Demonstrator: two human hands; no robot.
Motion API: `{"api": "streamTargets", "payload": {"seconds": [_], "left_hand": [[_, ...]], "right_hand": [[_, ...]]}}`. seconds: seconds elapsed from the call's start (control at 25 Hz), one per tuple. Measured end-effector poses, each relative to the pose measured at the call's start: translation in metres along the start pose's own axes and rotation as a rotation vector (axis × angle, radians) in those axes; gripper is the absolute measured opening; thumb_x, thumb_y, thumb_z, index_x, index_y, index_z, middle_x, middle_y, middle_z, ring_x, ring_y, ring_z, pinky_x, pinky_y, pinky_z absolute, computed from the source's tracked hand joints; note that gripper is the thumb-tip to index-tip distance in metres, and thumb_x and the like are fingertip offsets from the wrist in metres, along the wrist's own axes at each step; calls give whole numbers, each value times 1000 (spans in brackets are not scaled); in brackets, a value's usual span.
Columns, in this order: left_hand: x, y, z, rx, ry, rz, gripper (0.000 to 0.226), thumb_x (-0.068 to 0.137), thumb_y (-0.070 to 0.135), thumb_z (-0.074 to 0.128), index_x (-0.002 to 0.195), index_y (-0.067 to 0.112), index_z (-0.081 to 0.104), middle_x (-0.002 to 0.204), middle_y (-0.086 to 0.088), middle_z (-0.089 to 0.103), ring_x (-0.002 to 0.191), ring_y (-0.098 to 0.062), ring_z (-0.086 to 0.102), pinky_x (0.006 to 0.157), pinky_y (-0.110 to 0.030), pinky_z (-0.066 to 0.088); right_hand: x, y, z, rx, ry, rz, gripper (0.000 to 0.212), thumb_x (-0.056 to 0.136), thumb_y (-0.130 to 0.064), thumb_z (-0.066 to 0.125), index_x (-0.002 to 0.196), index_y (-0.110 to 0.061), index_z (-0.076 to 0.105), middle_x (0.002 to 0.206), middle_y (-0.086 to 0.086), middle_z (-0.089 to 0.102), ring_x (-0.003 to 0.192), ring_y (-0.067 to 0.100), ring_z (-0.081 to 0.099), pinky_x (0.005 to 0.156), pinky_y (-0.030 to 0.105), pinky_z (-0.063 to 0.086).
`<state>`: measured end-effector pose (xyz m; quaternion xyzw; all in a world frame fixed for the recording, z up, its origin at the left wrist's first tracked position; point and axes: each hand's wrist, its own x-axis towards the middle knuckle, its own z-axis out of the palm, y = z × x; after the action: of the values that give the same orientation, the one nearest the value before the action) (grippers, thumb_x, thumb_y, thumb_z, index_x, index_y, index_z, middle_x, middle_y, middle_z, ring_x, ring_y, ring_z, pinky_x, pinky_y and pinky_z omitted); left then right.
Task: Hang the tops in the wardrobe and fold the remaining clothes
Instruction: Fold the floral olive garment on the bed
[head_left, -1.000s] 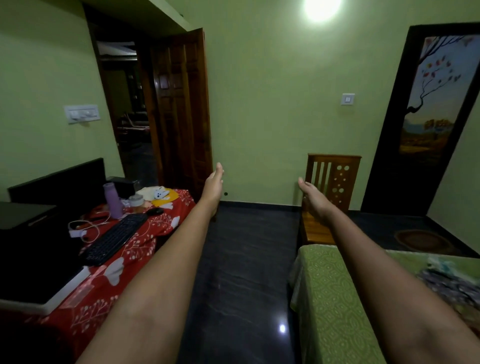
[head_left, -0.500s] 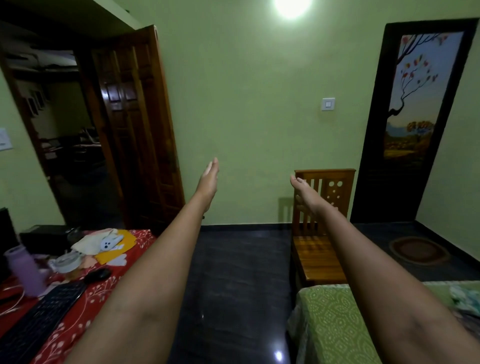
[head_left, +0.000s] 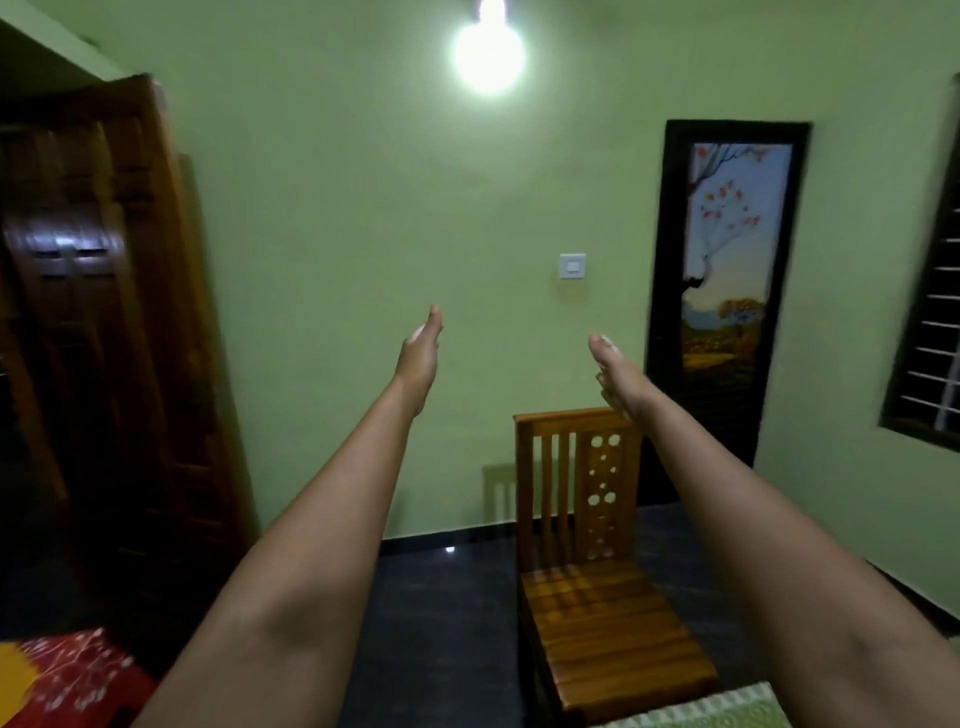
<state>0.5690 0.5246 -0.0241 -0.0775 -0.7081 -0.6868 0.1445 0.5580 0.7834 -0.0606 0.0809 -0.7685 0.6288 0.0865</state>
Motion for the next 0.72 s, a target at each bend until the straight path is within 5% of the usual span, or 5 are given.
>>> {"api": "streamTargets", "payload": {"seconds": [0.16, 0.4, 0.56, 0.72], "left_hand": [[68, -39, 110, -38, -227, -58, 68, 95, 60, 32, 148, 18, 30, 153, 1, 34, 142, -19, 28, 118, -43, 21], [104, -47, 302, -184, -718, -74, 70, 97, 59, 28, 150, 15, 24, 154, 0, 29, 143, -19, 25, 118, -37, 18], [90, -26, 395, -208, -981, -18, 69, 97, 60, 26, 150, 16, 26, 154, -1, 30, 142, -21, 27, 117, -40, 18], [59, -7, 439, -271, -1252, 16, 69, 97, 60, 24, 151, 17, 22, 157, 0, 24, 145, -20, 21, 118, -39, 17]], "right_hand": [[10, 49, -92, -78, 171, 141, 92, 82, -77, 36, 153, -29, 3, 161, -1, 4, 147, 27, 7, 117, 48, 10], [-62, 58, -247, -144, 707, 206, 95, 84, -76, 32, 154, -21, 1, 161, -2, 3, 147, 19, 6, 119, 43, 7], [-140, 35, -282, -217, 987, 291, 125, 54, -98, 33, 153, -29, -1, 161, -6, 1, 147, 20, 3, 119, 46, 7], [-194, 13, -268, -276, 1215, 304, 119, 61, -96, 28, 153, -27, -1, 160, -6, -1, 148, 19, 2, 118, 45, 6]]}}
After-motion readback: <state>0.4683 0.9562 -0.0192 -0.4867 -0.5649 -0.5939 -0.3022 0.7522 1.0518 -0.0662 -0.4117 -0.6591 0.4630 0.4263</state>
